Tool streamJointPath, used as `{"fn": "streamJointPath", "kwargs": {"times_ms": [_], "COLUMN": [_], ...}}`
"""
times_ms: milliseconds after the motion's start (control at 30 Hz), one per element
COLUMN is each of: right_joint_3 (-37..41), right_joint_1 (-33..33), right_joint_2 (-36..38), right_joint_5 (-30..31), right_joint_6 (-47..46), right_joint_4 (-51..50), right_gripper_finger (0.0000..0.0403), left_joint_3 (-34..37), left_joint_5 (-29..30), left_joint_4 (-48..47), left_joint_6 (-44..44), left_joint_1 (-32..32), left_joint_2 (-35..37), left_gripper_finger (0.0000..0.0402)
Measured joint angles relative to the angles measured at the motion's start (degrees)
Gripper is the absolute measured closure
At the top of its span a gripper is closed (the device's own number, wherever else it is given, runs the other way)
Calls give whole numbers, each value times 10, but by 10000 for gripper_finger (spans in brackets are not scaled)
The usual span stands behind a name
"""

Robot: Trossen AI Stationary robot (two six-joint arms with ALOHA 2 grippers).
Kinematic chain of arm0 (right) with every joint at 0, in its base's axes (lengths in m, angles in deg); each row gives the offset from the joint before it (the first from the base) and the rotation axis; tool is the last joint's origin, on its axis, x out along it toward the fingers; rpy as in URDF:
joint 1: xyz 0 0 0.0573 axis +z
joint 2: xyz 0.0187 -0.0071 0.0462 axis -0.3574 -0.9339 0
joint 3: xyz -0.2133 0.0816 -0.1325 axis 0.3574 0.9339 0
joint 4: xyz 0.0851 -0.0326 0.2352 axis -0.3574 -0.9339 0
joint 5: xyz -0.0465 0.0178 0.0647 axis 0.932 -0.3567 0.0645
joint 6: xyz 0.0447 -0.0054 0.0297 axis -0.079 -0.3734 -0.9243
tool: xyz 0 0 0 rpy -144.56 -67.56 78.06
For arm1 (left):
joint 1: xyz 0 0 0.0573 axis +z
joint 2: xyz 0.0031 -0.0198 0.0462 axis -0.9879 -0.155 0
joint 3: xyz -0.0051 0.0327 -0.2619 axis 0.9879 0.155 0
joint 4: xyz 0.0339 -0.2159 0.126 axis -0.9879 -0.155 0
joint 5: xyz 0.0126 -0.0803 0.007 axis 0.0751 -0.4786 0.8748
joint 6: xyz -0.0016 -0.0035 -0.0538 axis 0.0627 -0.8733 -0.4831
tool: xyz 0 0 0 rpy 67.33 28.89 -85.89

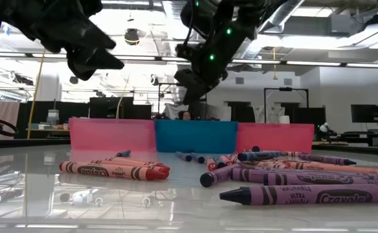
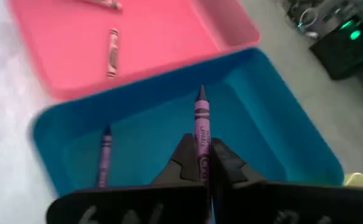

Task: Sort crayons
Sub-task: Put the violet crayon into the blue bin

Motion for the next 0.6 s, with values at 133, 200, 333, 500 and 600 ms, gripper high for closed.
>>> {"fn": "streamJointPath", "kwargs": {"times_ms": [133,200,333,500,600], "right_joint_3": [1,-1,0,0,-1], "right_joint_1": [-42,-61,-88,-101,-101], "right_joint_2": [-13,-21,-43,-54,-62], "right_joint_5": [-60,-86,-114,-125,-125], "right_joint_6": [-9,-26,-41,-51,-51], "right_joint_4": [5,14,17,6,13], "right_gripper_finger": [391,390,374,342,332], "left_joint_3": [0,0,0,0,0], "left_joint_5": [0,0,0,0,0], "left_joint_4": [14,22,24,21,15], "left_joint_6": [0,0,0,-4,-6], "left_joint_1": [-9,-13,-17,-21,-21], "left_joint_2": [4,4,4,4,4], "left_gripper_finger": [198,198,198,198,198]}}
